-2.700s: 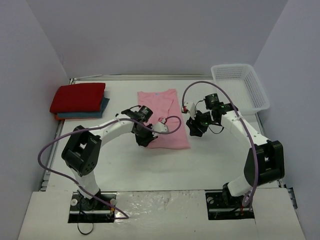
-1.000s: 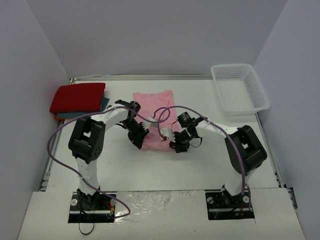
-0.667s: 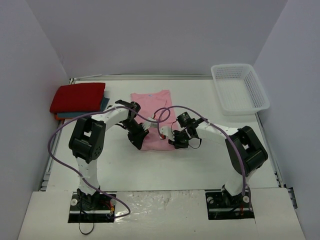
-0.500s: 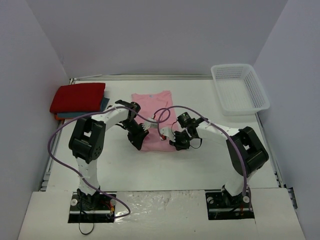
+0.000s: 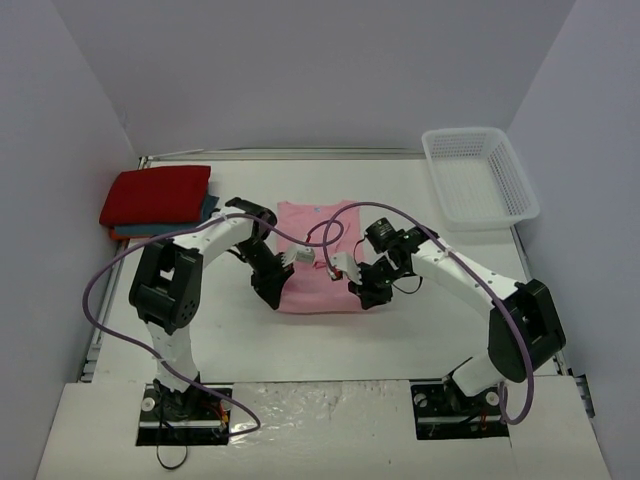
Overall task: Fold and stack the t-shirts
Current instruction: Grab one side of the 2/3 rectangular tshirt with both arms, then fold the long partially folded tshirt into a neat square
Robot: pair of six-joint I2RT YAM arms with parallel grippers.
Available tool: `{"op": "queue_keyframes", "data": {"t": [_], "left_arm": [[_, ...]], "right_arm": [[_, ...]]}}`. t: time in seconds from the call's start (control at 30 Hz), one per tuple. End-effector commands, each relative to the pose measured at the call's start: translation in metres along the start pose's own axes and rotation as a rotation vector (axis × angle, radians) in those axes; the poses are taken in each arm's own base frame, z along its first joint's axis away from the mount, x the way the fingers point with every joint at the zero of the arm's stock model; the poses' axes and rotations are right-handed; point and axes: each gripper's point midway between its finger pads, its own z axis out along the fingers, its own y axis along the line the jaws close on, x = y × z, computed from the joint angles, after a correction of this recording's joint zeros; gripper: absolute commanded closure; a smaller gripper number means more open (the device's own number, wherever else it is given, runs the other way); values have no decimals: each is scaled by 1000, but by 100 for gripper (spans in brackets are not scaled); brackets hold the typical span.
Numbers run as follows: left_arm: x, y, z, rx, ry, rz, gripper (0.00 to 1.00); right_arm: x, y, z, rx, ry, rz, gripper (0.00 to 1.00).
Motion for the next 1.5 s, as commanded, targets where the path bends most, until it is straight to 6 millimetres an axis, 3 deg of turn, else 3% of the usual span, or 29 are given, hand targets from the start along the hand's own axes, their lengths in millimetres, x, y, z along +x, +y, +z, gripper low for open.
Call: {"op": "queue_keyframes", "data": {"t": [0.0, 0.4, 0.7, 0.87, 1.23, 1.47], "left_arm": [[-1, -36, -16, 93, -8, 44, 98], [-13, -57, -38, 85, -49, 84, 98], [-39, -57, -60, -39, -147, 130, 98], [-46, -54, -75, -95, -172, 139, 98], [-49, -31, -82, -117, -176, 116, 98], [-53, -13, -87, -120, -181, 92, 98]], "right_arm": [[-1, 23, -17, -65, 9, 24, 100], [-19, 35, -35, -116, -37, -13, 100], [-39, 22, -51, -84, -73, -56, 100], [-46, 6, -64, -27, -84, -82, 100], [-45, -51, -85, 80, -111, -63, 100], [-50, -79, -78, 87, -119, -63, 100]]}}
